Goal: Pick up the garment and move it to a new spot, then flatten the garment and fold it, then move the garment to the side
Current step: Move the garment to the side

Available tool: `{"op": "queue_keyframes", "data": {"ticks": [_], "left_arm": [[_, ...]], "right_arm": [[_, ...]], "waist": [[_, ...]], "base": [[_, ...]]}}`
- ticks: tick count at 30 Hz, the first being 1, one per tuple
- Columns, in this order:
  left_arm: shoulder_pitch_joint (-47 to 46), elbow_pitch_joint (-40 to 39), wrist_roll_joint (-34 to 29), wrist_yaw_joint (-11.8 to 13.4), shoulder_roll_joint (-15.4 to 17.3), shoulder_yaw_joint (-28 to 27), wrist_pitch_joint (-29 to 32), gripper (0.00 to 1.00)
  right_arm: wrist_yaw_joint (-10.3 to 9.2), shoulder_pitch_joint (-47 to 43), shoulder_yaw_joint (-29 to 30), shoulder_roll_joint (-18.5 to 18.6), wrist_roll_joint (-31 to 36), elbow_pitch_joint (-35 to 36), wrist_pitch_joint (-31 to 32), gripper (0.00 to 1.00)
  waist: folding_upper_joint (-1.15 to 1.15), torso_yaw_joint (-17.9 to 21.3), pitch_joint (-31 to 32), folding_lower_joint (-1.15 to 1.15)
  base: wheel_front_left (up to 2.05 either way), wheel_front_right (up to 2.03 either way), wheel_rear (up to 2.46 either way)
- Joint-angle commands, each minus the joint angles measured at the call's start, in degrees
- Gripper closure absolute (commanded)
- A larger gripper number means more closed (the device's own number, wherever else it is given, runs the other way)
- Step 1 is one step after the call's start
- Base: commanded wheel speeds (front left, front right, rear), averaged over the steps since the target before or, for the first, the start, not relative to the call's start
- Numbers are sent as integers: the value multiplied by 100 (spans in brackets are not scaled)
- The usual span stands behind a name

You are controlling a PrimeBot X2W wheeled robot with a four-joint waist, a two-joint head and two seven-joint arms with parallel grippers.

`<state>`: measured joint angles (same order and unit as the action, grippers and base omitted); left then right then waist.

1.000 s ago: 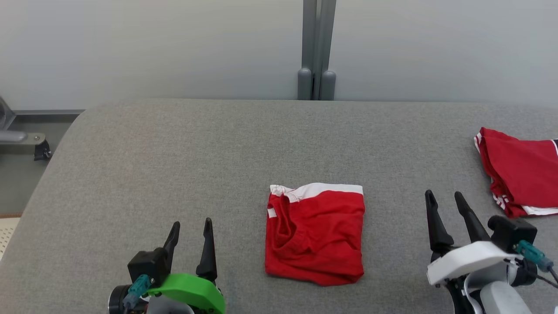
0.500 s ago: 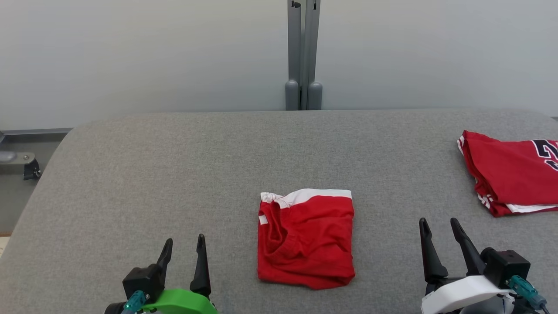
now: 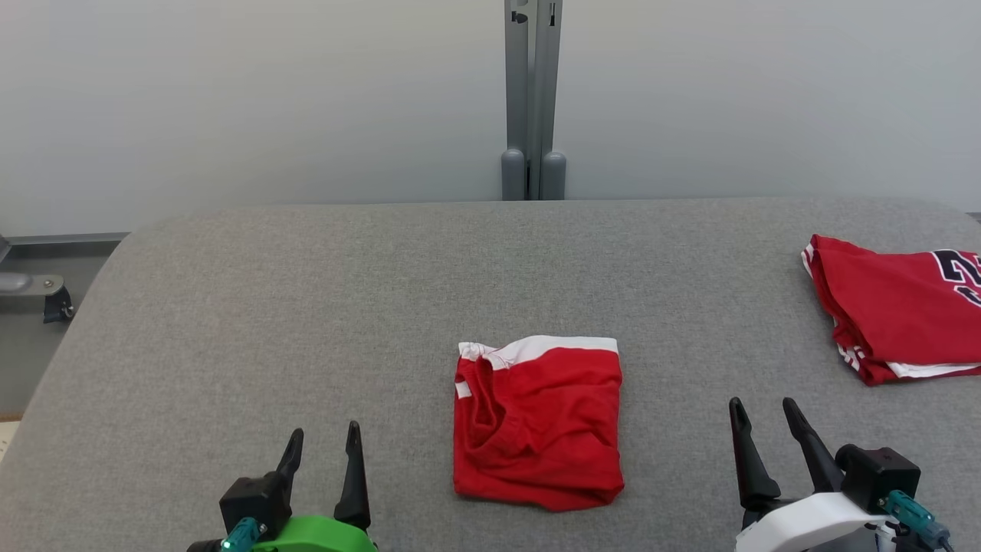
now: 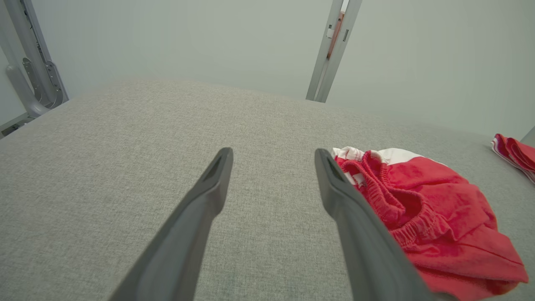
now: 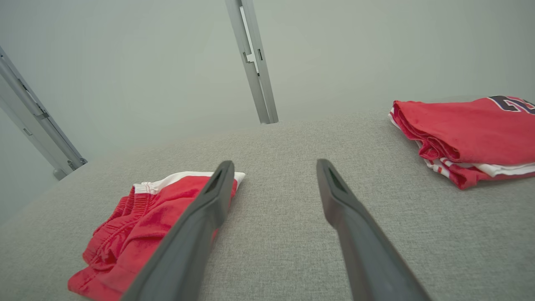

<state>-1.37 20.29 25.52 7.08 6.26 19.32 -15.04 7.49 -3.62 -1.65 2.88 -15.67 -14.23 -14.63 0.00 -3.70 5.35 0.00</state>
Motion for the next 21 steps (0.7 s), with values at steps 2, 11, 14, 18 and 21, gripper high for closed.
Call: {"op": "queue_keyframes", "data": {"ticks": [2,11,14,18,21], "left_arm": [[104,10,-29,9,-5,-17,-17,0],[100,0,-61,30,-33,22,-16,0],[81,5,-71,31,-58,47,-16,0],[28,6,-68,22,-101,83,-10,0],[-21,36,-52,-14,-146,123,-10,0]], "right_arm": [[-2,-86,-4,5,24,-28,13,0],[-2,155,-59,5,-181,-32,329,0],[-2,356,-62,7,-223,-31,635,0],[-2,720,-29,5,-317,-201,1299,0],[-2,967,25,6,-497,-531,1921,0]], "waist": [[0,-9,16,0],[0,-148,-43,0],[0,-266,-100,0],[0,-514,-192,0],[0,-782,-266,0]], "base": [[0,0,0],[0,0,0],[0,0,0],[0,0,0],[0,0,0]]}}
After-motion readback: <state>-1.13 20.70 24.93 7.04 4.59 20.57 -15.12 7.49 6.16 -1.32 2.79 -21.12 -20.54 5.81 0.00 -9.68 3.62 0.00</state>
